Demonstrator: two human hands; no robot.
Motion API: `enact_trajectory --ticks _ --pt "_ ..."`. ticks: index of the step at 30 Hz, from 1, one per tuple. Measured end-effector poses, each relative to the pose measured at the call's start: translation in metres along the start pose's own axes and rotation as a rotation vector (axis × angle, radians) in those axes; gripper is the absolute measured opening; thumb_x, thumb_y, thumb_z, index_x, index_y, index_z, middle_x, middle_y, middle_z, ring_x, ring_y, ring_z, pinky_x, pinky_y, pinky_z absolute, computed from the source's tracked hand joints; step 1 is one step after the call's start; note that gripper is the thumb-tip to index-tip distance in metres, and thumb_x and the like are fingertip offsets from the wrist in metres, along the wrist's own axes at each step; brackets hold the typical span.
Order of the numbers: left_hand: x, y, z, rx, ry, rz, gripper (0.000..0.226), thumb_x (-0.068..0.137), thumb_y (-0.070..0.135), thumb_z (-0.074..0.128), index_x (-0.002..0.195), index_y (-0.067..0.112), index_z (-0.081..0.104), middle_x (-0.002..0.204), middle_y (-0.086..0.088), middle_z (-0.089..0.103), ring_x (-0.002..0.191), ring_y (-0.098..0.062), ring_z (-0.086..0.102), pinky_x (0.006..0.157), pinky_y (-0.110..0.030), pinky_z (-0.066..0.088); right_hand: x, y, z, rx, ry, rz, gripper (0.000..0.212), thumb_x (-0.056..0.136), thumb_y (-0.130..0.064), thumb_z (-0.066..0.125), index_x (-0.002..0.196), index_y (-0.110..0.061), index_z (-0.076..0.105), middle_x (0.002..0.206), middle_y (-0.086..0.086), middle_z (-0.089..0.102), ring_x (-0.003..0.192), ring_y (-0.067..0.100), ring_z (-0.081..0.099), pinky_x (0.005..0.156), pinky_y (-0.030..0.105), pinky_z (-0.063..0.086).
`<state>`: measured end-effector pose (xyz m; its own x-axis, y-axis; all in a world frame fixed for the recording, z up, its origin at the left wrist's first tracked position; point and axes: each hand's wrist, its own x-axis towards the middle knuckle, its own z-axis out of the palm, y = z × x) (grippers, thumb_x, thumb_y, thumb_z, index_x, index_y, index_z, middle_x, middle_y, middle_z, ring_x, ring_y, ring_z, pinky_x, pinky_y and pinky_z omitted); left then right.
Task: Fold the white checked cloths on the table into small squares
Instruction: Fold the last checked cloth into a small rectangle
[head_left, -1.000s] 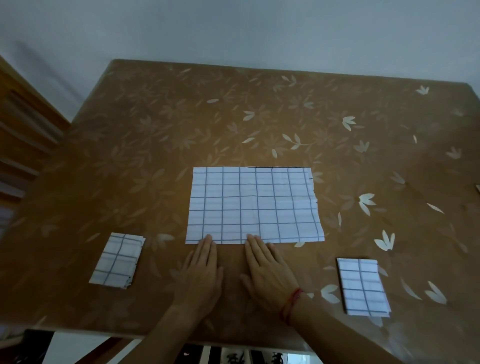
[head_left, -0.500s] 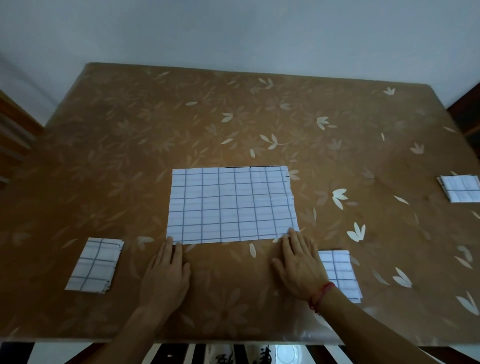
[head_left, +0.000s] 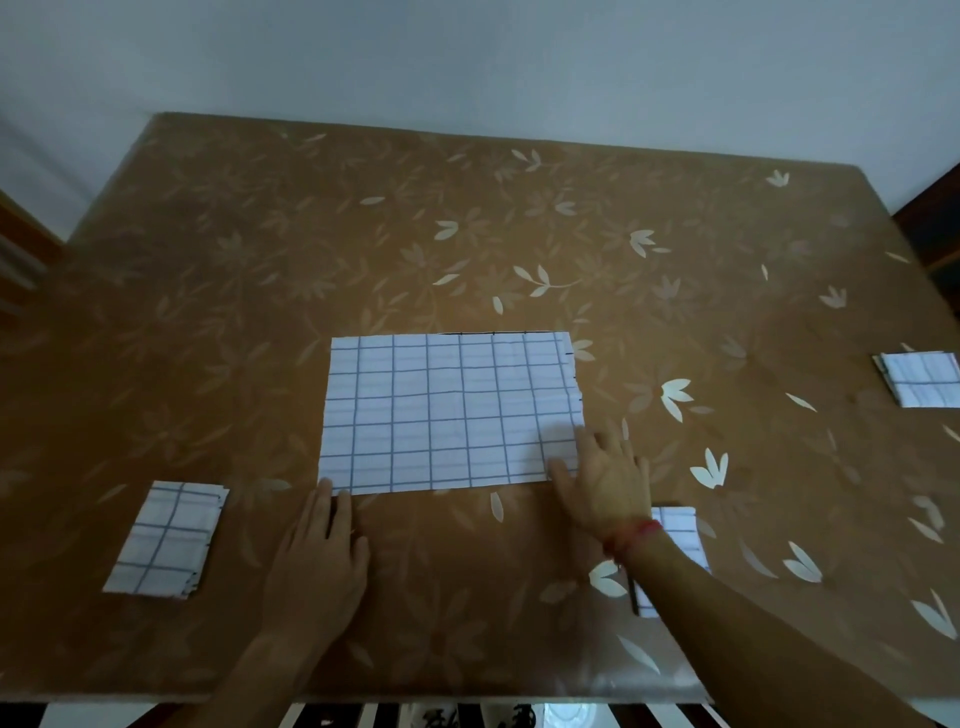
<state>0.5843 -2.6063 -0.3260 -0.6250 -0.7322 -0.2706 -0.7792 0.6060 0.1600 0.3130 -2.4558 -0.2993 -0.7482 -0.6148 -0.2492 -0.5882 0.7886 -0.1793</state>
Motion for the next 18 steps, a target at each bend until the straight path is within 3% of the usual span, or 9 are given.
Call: enact_trajectory --ticks 5,9,13,15,18 --pt "0.002 0.0 0.0 0.021 0.011 -0.006 0.071 0.088 0.045 0.021 0.135 0.0 0.049 0.148 -0.018 0.038 0.133 -0.029 0.042 0.103 -0.037 0.033 0.058 -0.004 -0.004 0.356 0.001 0.283 0.057 0.07 -0.061 0.058 0.106 -0.018 0.06 0.106 0.008 0.064 0.102 0.032 0.058 0.089 0.05 0.05" --pt "0.002 0.002 -0.002 0.0 0.021 -0.012 0.069 0.087 0.044 0.025 0.134 0.0 0.05 0.146 -0.017 0.041 0.131 -0.029 0.045 0.1 -0.04 0.04 0.083 -0.004 0.003 0.37 -0.041 0.376 0.079 0.049 -0.081 0.054 0.097 -0.02 0.065 0.097 0.006 0.064 0.093 0.029 0.061 0.085 0.048 0.053" --pt "0.002 0.002 -0.005 0.011 0.01 -0.019 0.066 0.087 0.043 0.028 0.132 0.001 0.053 0.144 -0.016 0.045 0.128 -0.029 0.048 0.098 -0.039 0.041 0.127 0.029 0.061 0.418 -0.066 0.422 0.108 0.023 -0.101 0.051 0.1 -0.026 0.061 0.094 -0.001 0.065 0.092 0.027 0.063 0.08 0.047 0.054" --pt "0.002 0.003 -0.007 0.025 0.0 -0.027 0.063 0.087 0.041 0.031 0.128 0.002 0.057 0.14 -0.017 0.049 0.124 -0.029 0.053 0.096 -0.038 0.041 0.124 0.026 0.057 0.485 -0.092 0.413 0.1 0.028 -0.091 0.063 0.103 -0.026 0.063 0.097 0.001 0.066 0.093 0.028 0.064 0.081 0.048 0.055" --pt "0.002 0.002 -0.007 0.045 0.002 -0.009 0.062 0.087 0.04 0.031 0.127 0.001 0.058 0.139 -0.018 0.05 0.124 -0.03 0.053 0.096 -0.04 0.043 0.099 -0.002 0.012 0.591 -0.228 0.42 0.054 0.067 -0.052 0.079 0.104 -0.014 0.07 0.104 0.012 0.07 0.097 0.03 0.065 0.088 0.046 0.054"
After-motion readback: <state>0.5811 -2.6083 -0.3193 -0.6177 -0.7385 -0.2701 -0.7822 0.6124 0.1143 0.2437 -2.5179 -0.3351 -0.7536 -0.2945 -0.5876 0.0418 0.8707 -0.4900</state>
